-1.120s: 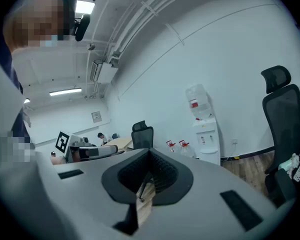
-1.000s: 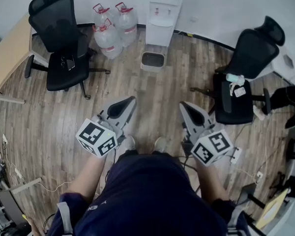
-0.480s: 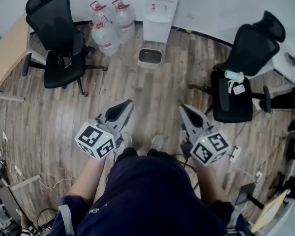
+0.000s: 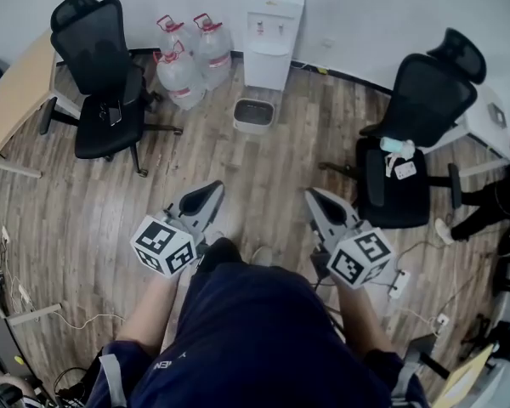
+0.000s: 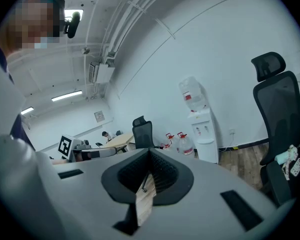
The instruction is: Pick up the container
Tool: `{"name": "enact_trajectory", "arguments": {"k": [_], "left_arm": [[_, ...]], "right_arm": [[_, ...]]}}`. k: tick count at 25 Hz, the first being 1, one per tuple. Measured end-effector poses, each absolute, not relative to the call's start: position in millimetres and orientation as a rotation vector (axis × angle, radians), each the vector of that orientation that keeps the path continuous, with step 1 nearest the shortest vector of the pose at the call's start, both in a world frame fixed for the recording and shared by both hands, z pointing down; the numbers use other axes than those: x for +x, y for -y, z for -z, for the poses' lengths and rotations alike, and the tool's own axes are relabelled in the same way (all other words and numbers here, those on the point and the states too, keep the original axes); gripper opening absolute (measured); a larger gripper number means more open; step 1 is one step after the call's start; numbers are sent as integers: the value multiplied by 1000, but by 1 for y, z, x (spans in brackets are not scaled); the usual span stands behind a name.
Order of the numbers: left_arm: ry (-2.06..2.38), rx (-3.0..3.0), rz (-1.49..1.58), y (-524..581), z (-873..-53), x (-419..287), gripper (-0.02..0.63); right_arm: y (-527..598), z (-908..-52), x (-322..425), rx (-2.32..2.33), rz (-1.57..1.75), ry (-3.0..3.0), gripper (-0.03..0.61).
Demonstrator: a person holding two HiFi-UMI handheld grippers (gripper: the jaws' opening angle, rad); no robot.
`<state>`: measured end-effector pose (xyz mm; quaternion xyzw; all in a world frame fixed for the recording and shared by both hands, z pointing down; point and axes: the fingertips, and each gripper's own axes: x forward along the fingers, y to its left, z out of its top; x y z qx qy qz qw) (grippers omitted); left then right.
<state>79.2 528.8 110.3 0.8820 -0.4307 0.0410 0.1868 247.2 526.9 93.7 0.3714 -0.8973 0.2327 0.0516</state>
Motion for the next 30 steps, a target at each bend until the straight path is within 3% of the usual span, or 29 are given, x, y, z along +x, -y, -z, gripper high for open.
{"name": "enact_trajectory", "arguments": {"k": [14, 30], "left_arm": [[1213, 2403, -114, -419, -159, 40, 26], [1078, 2239, -281, -127, -266, -88, 26]], "right_arm": [[-428, -134, 234, 1113, -752, 2645, 17], [-141, -216, 118, 1186, -898, 2362, 17]]}}
